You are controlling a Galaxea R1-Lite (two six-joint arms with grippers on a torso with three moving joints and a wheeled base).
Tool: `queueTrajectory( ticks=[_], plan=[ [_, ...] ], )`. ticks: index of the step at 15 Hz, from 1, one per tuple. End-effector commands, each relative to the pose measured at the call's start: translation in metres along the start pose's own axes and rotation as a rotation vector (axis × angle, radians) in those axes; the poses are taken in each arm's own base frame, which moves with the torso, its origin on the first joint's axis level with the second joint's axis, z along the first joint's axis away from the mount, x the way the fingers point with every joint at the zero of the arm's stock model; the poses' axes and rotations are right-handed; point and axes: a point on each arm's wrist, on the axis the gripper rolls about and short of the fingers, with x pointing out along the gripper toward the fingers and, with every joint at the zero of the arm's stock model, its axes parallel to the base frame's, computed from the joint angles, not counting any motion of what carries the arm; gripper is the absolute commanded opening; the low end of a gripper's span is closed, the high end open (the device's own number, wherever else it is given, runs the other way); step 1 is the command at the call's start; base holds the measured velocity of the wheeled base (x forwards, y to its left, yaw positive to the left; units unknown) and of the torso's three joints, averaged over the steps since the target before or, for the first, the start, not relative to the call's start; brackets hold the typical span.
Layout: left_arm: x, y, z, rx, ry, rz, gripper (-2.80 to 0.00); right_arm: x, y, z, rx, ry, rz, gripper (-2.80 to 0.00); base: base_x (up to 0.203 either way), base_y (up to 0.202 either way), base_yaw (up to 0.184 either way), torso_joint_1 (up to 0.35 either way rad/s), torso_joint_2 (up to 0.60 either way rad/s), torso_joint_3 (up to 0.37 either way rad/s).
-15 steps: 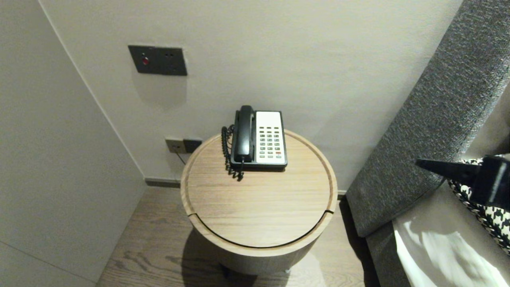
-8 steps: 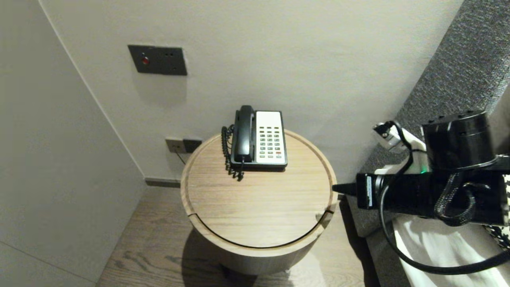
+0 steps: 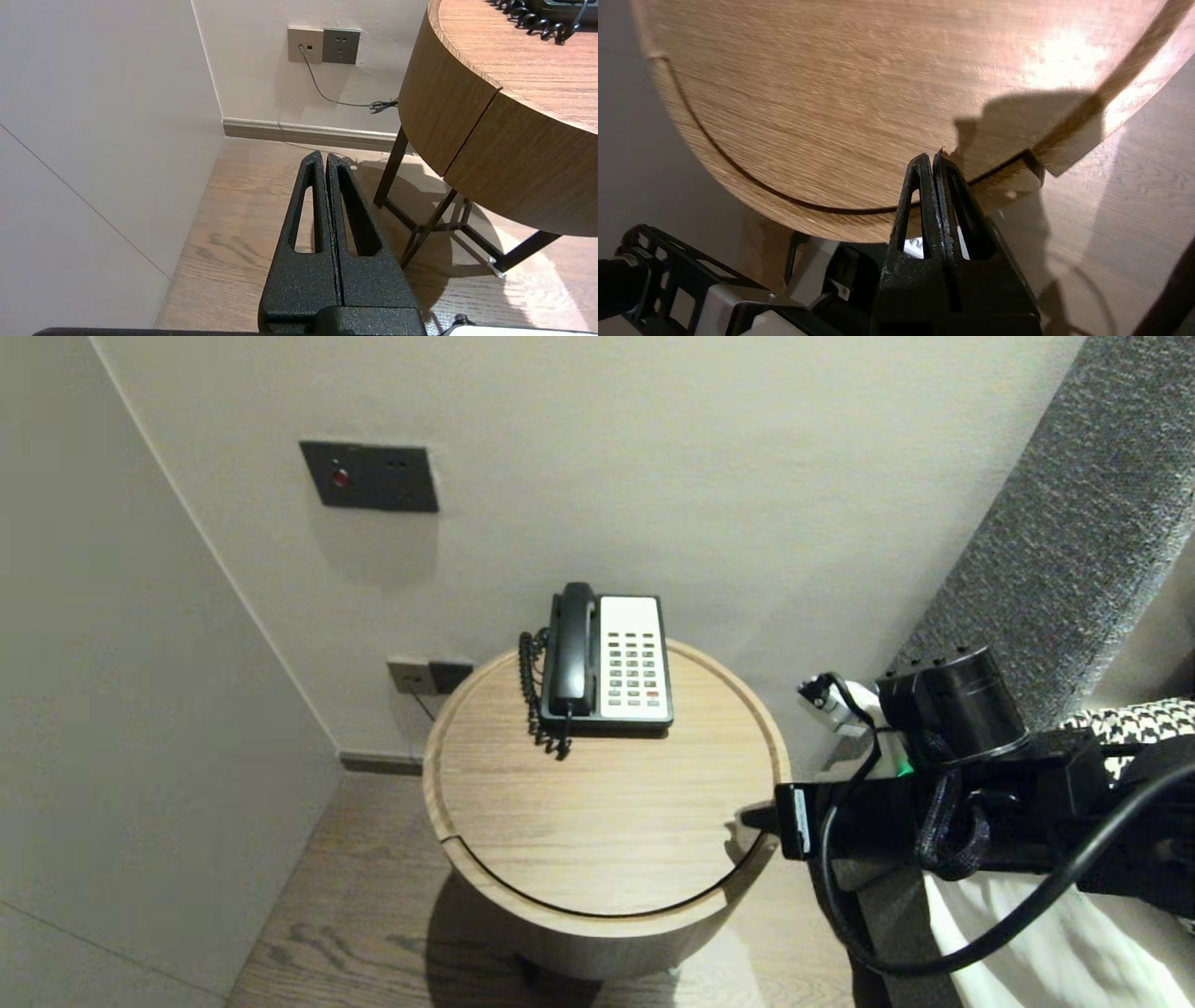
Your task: Open the nightstand drawer
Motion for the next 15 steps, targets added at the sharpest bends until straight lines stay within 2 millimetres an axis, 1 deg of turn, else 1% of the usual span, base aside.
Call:
queueTrajectory(
  ticks=[1,3,5,7,15],
  plan=[
    [0.0,0.0,0.0,0.0,-0.002,0.0,-2.8,0.007,-0.003,-0.005,0.006,0.031,-0.011,-2.8,0.0,0.0,0.0,0.0,0.0,0.0],
    [0.0,0.0,0.0,0.0,-0.003,0.0,-2.8,0.012,-0.004,-0.006,0.006,0.034,-0.011,-2.8,0.0,0.0,0.0,0.0,0.0,0.0],
    [0.0,0.0,0.0,0.0,-0.003,0.001,-2.8,0.019,-0.004,-0.003,0.001,-0.004,0.001,-2.8,0.0,0.0,0.0,0.0,0.0,0.0],
    [0.0,0.0,0.0,0.0,-0.002,0.0,-2.8,0.019,-0.004,-0.002,-0.001,-0.008,0.002,-2.8,0.0,0.0,0.0,0.0,0.0,0.0],
    [0.0,0.0,0.0,0.0,-0.002,0.0,-2.8,0.017,-0.011,-0.022,0.008,0.052,-0.018,-2.8,0.0,0.0,0.0,0.0,0.0,0.0]
  ],
)
